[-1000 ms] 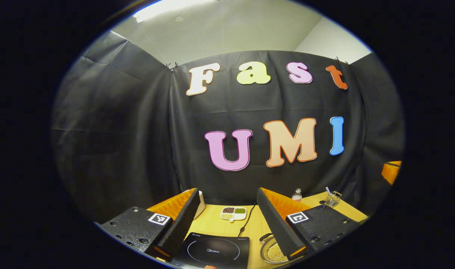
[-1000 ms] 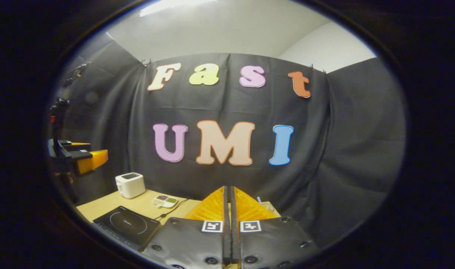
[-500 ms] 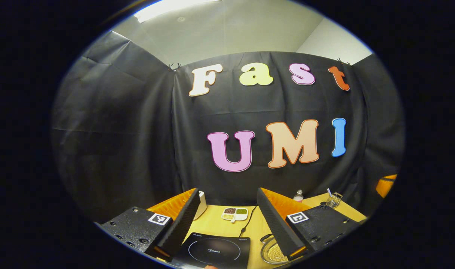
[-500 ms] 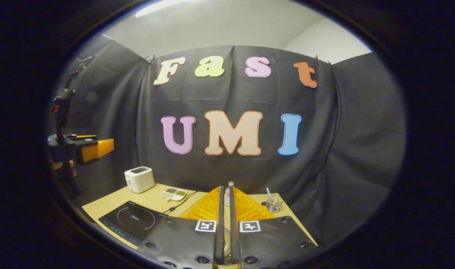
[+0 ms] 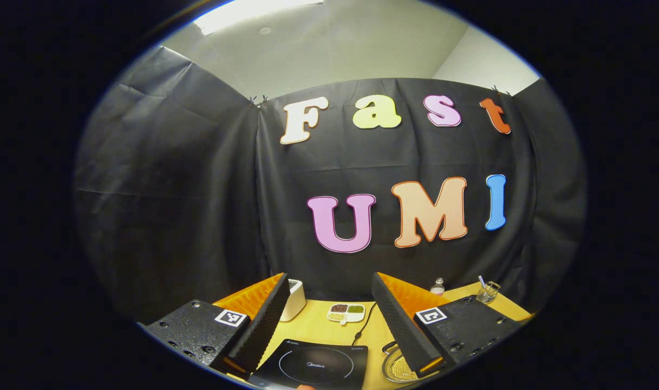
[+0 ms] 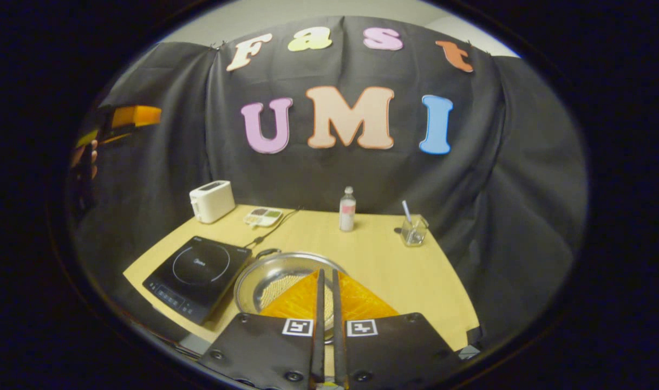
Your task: First push the handle of the pot to place it horizontally, then grasp the pot with both hands and set it on the induction cooktop.
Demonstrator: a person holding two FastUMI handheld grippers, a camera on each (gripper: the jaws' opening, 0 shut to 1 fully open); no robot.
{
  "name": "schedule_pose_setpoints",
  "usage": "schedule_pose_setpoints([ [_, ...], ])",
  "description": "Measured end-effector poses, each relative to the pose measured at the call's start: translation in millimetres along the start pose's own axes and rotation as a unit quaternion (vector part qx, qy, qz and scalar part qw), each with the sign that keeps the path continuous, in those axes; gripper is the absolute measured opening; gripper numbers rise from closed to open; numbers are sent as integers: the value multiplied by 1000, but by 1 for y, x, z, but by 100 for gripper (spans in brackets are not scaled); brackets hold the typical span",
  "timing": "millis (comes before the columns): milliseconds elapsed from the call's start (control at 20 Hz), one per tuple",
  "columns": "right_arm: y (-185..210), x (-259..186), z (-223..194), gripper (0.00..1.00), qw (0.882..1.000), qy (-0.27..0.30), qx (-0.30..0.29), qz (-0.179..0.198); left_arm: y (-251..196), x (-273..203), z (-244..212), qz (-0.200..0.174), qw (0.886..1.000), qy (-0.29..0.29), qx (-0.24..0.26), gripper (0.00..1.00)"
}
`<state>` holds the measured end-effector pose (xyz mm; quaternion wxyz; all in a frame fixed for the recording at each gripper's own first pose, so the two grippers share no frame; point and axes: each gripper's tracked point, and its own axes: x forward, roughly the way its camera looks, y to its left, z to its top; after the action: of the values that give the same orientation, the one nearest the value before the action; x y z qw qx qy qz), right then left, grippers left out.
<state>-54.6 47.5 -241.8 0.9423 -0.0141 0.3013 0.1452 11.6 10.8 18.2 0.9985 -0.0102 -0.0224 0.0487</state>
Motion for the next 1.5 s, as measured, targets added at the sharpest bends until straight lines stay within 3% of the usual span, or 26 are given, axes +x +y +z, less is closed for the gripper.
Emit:
schedule_pose_setpoints([
  [350,20,22,-99,9,992,114,-16,49,15,-4,5,20,1000,-3,8,98],
  [600,33,33,-150,10,980,187,-7,74,27,-5,4,36,999,-3,11,100],
  [800,35,39,-182,5,965,251,1,82,37,-3,1,53,999,2,11,98],
  [850,33,42,-187,0,962,262,3,79,39,-2,-1,56,998,5,10,98],
  [900,31,44,-190,5,960,269,4,75,41,-3,-3,59,998,7,9,98],
  [950,28,44,-191,0,959,273,6,72,43,-3,-5,63,998,10,9,98],
  [1000,24,47,-191,5,959,275,6,68,45,-3,-7,66,998,11,9,100],
  [1100,16,52,-191,0,958,277,11,67,48,-2,-8,73,997,13,8,100],
  [1150,15,53,-189,2,958,278,15,66,49,-2,-9,75,997,15,7,100],
  [1500,-35,94,-172,3,962,272,0,28,57,2,-14,95,995,21,4,98],
])
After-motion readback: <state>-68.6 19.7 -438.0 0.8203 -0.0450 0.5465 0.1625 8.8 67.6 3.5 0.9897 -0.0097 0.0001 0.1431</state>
